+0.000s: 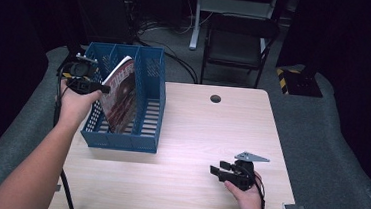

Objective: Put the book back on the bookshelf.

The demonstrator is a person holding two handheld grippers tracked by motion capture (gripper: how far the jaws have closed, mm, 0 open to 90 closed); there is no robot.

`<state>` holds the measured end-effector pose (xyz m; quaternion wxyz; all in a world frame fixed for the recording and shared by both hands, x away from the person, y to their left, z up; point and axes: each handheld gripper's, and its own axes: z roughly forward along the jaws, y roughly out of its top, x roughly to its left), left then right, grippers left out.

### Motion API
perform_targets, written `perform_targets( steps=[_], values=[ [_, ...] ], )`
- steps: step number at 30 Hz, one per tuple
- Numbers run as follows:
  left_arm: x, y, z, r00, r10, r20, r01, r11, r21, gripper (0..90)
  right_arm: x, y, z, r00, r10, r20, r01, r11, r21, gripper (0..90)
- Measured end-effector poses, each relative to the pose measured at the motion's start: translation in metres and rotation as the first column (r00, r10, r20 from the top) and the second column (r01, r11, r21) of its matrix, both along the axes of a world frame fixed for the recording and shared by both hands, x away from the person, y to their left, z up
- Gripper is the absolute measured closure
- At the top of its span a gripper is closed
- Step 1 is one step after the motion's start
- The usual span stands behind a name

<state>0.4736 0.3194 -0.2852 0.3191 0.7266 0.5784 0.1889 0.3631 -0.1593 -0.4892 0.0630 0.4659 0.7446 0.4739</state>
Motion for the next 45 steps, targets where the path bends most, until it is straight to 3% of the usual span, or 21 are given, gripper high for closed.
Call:
perform_targets(
  steps=[23,31,45],
  values=[
    [-0.0025,0.0013,-0.0078,0.9999,-0.003,-0.014,0.003,1.0,0.009,82.2,-0.0004,-0.0002,-0.0007,0.9999,-0.008,-0.012,0.008,1.0,0.003,46.0],
    [-0.0016,0.0025,-0.0082,0.9996,0.028,-0.003,-0.028,0.9996,0.01,83.7,-0.0005,-0.0006,-0.0003,0.9999,-0.008,-0.01,0.008,1.0,0.004,46.0],
    [-0.0005,0.0066,-0.0083,0.9994,0.034,-0.003,-0.034,0.9993,0.014,84.1,-0.0006,-0.0009,0.0001,0.9999,-0.011,-0.012,0.011,1.0,0.005,46.0]
  ],
)
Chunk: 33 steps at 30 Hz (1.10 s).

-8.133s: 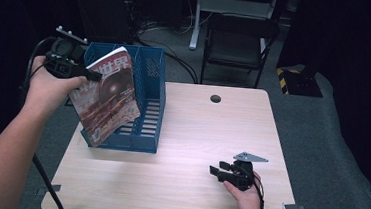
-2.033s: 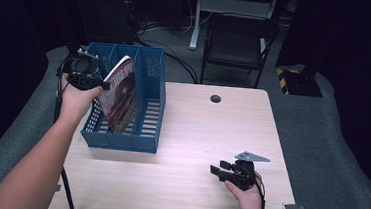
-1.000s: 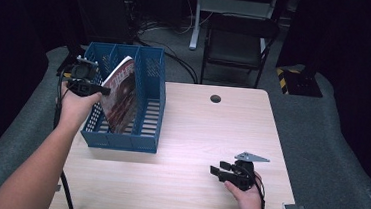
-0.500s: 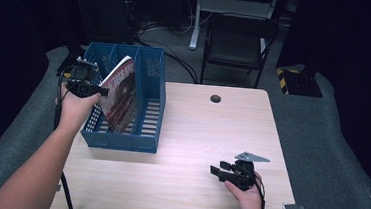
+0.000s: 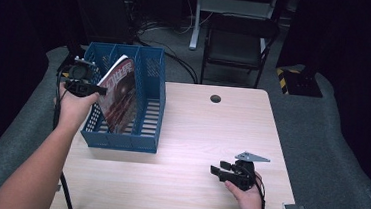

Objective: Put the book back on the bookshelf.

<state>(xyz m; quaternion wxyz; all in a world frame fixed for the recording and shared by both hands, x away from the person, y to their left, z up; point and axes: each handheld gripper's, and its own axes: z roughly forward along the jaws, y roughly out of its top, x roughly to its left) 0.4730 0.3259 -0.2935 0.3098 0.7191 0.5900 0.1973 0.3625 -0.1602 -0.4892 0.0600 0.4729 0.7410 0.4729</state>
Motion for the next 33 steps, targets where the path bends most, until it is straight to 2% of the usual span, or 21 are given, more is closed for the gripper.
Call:
perform_targets(
  steps=[15,23,33],
  values=[
    [0.011,0.0,0.005,0.9995,0.028,0.013,-0.028,0.9995,-0.011,84.3,0.001,-0.002,-0.001,1.0,-0.004,-0.002,0.004,1.0,-0.007,46.0],
    [0.02,-0.002,0.006,0.9975,0.062,0.033,-0.061,0.9979,-0.024,84.3,0.001,-0.003,-0.001,1.0,-0.002,-0.001,0.002,1.0,0.001,46.0],
    [0.03,-0.006,0.003,0.992,0.099,0.079,-0.097,0.995,-0.022,84.3,0.001,-0.003,-0.002,1.0,0.0,-0.009,0.0,1.0,-0.002,46.0]
  ],
)
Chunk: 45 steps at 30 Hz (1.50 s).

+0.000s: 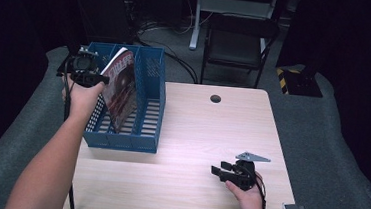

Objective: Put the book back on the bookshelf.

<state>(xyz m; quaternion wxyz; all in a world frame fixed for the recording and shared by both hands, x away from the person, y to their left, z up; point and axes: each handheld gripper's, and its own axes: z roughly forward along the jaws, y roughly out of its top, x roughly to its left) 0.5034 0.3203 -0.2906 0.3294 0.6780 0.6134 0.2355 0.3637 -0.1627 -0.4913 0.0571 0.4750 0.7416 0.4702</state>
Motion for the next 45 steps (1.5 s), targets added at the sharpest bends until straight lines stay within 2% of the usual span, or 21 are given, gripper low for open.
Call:
perform_targets(
  steps=[9,11,12,17,19,28,32,38,45],
  values=[
    [0.004,0.003,0.001,0.9989,0.033,0.034,-0.032,0.9992,-0.026,84.2,0.0,0.0,0.0,1.0,-0.001,-0.002,0.001,1.0,0.0,46.0],
    [0.004,0.003,0.001,0.9993,0.028,0.026,-0.028,0.9994,-0.019,84.3,0.0,0.0,0.0,1.0,-0.003,-0.003,0.003,1.0,0.0,46.0],
    [0.005,0.003,0.001,0.9986,0.034,0.04,-0.034,0.9993,-0.018,84.3,0.0,0.0,0.0,1.0,0.0,-0.001,0.0,1.0,0.001,46.0],
    [0.005,0.002,-0.001,0.9979,0.04,0.05,-0.039,0.999,-0.02,84.3,0.0,0.0,-0.001,1.0,-0.001,-0.002,0.001,1.0,-0.004,46.0],
    [0.005,0.002,-0.001,0.9983,0.04,0.043,-0.039,0.999,-0.023,84.2,0.0,0.001,0.0,1.0,0.0,-0.005,0.0,1.0,-0.002,46.0],
    [0.005,0.002,-0.009,0.9968,0.051,0.061,-0.05,0.9984,-0.025,84.2,0.0,0.001,0.0,1.0,0.002,-0.005,-0.002,1.0,-0.002,46.0],
    [0.005,0.002,-0.011,0.9969,0.053,0.057,-0.052,0.9983,-0.026,84.2,0.0,0.001,-0.001,1.0,0.006,-0.005,-0.006,1.0,-0.005,46.0],
    [0.004,0.005,-0.015,0.9945,0.07,0.078,-0.068,0.9974,-0.021,83.9,0.0,0.001,-0.001,1.0,0.004,-0.008,-0.004,1.0,-0.004,46.0],
    [0.004,0.006,-0.015,0.9955,0.054,0.077,-0.053,0.9984,-0.019,83.2,0.001,0.002,-0.001,1.0,0.007,-0.007,-0.007,1.0,-0.006,46.0]
  ],
)
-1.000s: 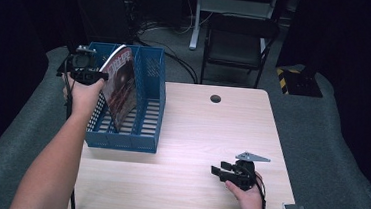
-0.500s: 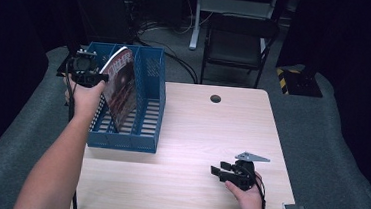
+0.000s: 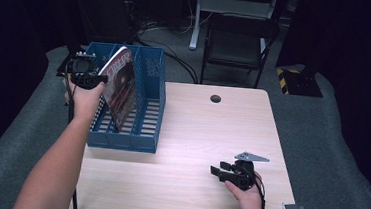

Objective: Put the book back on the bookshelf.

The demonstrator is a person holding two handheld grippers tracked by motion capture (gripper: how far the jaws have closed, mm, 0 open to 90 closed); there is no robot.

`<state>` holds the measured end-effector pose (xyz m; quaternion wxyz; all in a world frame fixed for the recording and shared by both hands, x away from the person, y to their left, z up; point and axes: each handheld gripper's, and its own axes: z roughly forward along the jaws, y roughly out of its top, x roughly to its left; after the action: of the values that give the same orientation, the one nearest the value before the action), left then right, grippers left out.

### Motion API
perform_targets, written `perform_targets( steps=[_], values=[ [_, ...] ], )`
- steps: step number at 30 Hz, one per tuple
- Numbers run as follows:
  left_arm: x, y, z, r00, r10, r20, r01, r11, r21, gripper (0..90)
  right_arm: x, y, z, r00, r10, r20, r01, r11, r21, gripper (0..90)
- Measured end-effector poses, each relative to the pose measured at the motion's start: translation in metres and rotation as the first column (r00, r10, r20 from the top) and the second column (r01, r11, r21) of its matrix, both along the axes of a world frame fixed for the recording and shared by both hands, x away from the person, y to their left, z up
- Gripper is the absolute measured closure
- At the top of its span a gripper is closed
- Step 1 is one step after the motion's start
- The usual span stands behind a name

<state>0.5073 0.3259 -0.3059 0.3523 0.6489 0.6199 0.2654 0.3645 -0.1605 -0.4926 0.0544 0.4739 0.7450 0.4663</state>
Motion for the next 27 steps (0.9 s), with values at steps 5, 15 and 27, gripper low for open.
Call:
perform_targets(
  steps=[5,15,27],
  values=[
    [-0.0007,-0.0011,-0.0004,0.9999,-0.015,0.004,0.015,0.9999,-0.002,80.2,0.0,0.0008,-0.0006,1.0,0.002,-0.003,-0.002,1.0,-0.003,46.0],
    [0.0016,0.0003,-0.0038,0.9995,-0.025,-0.021,0.025,0.9995,-0.019,70.7,0.0002,0.0006,-0.0008,1.0,0.004,-0.001,-0.004,1.0,-0.003,46.0],
    [-0.0017,0.004,-0.0017,0.9988,-0.039,-0.03,0.037,0.998,-0.052,60.8,0.0,0.0003,-0.0006,1.0,0.001,0.0,-0.001,1.0,-0.002,46.0]
  ],
)
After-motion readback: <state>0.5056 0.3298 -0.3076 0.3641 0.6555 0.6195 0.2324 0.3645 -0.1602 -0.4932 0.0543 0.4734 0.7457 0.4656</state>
